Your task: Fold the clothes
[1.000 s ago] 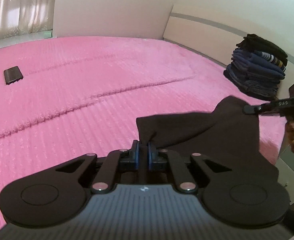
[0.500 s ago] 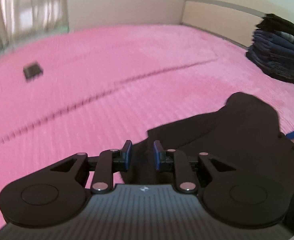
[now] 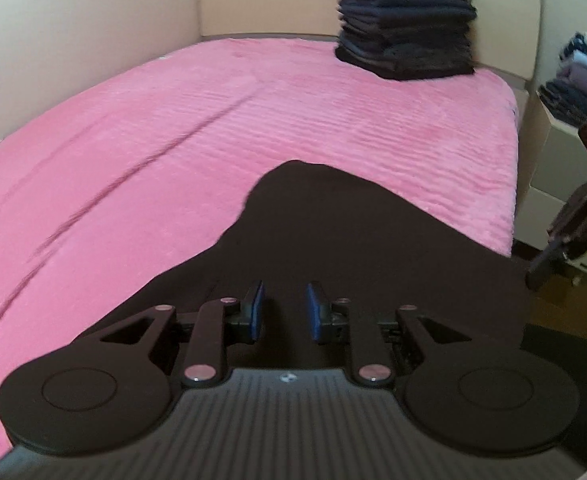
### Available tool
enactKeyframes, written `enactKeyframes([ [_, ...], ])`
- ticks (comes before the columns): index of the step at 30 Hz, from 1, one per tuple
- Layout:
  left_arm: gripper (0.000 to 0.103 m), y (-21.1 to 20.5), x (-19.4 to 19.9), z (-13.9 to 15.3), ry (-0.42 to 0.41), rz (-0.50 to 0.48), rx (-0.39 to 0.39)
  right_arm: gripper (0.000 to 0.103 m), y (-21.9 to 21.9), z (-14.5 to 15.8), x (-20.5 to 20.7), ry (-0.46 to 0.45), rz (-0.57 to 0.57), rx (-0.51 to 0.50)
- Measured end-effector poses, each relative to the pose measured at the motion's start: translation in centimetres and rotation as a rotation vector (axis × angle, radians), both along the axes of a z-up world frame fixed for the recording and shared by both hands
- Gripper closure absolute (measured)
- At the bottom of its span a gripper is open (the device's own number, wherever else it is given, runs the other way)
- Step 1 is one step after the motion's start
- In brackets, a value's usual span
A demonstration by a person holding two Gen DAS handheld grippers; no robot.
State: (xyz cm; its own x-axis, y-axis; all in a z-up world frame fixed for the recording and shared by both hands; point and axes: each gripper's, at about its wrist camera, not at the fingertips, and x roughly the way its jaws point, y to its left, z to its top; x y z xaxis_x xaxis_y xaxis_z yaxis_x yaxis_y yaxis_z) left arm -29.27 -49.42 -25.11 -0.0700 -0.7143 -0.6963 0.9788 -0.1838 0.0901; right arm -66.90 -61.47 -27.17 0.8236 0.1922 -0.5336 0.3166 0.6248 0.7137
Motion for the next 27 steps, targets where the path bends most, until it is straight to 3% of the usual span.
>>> enactKeyframes([
  [5, 0.084, -3.4, -0.9, -0.4, 0.006, -0.036, 0.013, 0.101, -0.7, 1.0, 0.4, -0.017, 0.004, -0.056],
  [6, 0.084, -4.1, -1.0, -0.7, 0.010, -0.040, 0.019, 0.096, -1.0, 1.3, 0.5, -0.025, -0.002, -0.069],
  [8, 0.084, -5.0, -1.0, -1.6, 0.016, -0.042, 0.036, 0.056, -1.5, 1.9, 0.7, -0.047, -0.024, -0.093],
  [9, 0.084, -5.5, -1.1, -2.1, 0.019, -0.043, 0.042, 0.025, -1.8, 2.2, 0.9, -0.066, -0.043, -0.106],
  [15, 0.084, -4.8, -0.9, -1.2, 0.054, -0.048, 0.009, 0.024, -4.8, 3.4, 5.6, -0.161, -0.052, -0.123],
  [17, 0.084, -3.1, 0.2, -0.1, 0.090, -0.008, -0.039, 0.025, -5.7, 3.3, 8.4, -0.166, -0.037, -0.131],
  [20, 0.083, -0.1, 2.9, 0.9, 0.106, 0.095, -0.080, 0.029, -7.0, 2.5, 12.2, -0.137, -0.009, -0.130],
  [22, 0.082, 2.0, 5.0, 1.3, 0.107, 0.177, -0.095, 0.044, -7.6, 1.7, 13.9, -0.103, -0.008, -0.133],
  [23, 0.080, 2.9, 6.2, 1.3, 0.106, 0.222, -0.098, 0.046, -7.8, 1.2, 14.5, -0.085, -0.012, -0.134],
  [27, 0.078, 5.6, 11.0, 0.2, 0.165, 0.406, -0.084, 0.053, -8.8, 0.2, 14.3, -0.090, -0.041, -0.077],
])
